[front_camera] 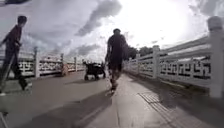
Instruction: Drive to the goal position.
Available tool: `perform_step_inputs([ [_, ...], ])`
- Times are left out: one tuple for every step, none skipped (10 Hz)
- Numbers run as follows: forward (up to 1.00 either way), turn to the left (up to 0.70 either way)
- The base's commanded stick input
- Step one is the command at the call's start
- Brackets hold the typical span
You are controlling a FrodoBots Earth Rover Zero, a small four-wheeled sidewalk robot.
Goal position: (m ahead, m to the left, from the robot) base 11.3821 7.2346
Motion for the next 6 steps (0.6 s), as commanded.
perform_step_inputs([
  [0.70, 0.00],
  [0.70, 0.00],
  [0.70, 0.00],
  [0.70, 0.00],
  [0.70, 0.00],
  [0.70, 0.00],
])
